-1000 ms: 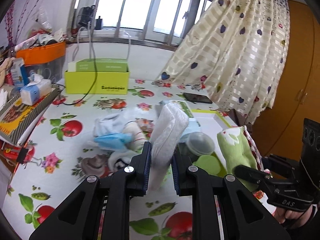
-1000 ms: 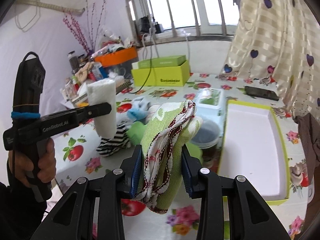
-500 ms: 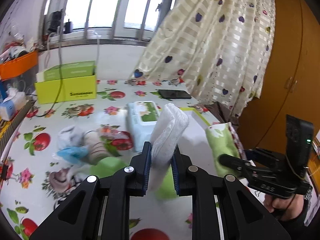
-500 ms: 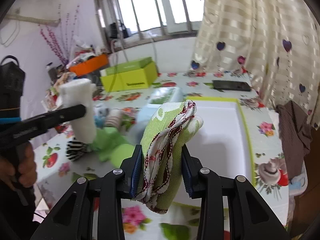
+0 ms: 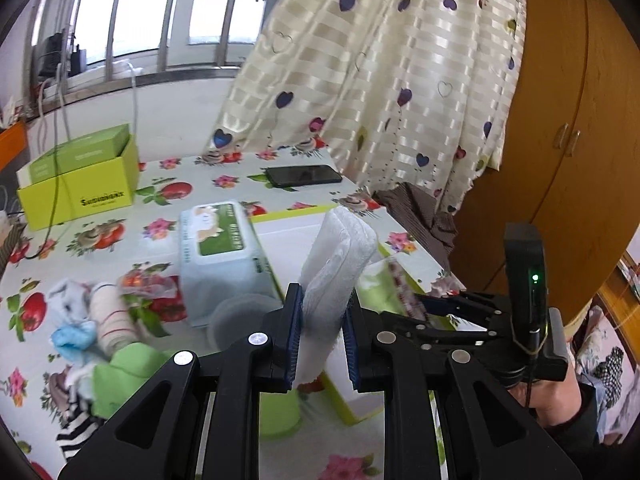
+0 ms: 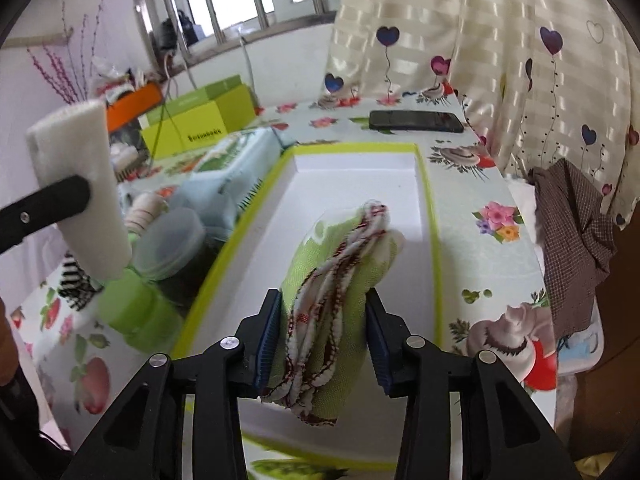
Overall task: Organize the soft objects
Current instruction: 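Carry both cloths to the white box lid while the right tool releases the green cloth inside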
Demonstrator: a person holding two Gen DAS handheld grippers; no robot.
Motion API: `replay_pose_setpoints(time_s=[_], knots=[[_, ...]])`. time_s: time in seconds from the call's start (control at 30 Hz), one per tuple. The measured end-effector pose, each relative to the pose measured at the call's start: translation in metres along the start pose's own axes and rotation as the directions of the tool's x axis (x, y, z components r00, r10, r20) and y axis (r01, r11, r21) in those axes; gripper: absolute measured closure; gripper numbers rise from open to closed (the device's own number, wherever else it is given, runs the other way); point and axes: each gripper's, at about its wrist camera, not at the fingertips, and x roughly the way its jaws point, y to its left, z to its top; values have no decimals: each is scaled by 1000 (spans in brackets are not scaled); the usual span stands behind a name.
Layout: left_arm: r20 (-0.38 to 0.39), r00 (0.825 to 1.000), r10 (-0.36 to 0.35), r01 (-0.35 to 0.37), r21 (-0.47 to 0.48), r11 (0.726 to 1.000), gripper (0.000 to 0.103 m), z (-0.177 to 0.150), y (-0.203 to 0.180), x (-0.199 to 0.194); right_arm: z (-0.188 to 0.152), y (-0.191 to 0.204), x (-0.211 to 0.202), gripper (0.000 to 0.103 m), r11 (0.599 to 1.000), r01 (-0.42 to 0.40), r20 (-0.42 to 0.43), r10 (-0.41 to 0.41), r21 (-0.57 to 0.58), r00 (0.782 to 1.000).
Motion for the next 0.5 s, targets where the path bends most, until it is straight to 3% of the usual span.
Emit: replay_pose_setpoints(time_s=[0.1, 0.3, 0.5], knots=[[-18, 1000, -8, 8, 6, 1000, 83, 2, -7, 13, 0, -5, -5, 49, 1000, 20, 21, -21, 11, 1000], [-62, 998, -31, 32, 12, 999, 83, 3, -20, 36, -4, -16, -32, 48, 999, 23, 101, -28, 46, 995], [-117, 993, -27, 28, 12, 1000, 83, -2, -29, 62, -12, -24, -43, 48, 997, 10, 124, -19, 79, 992]])
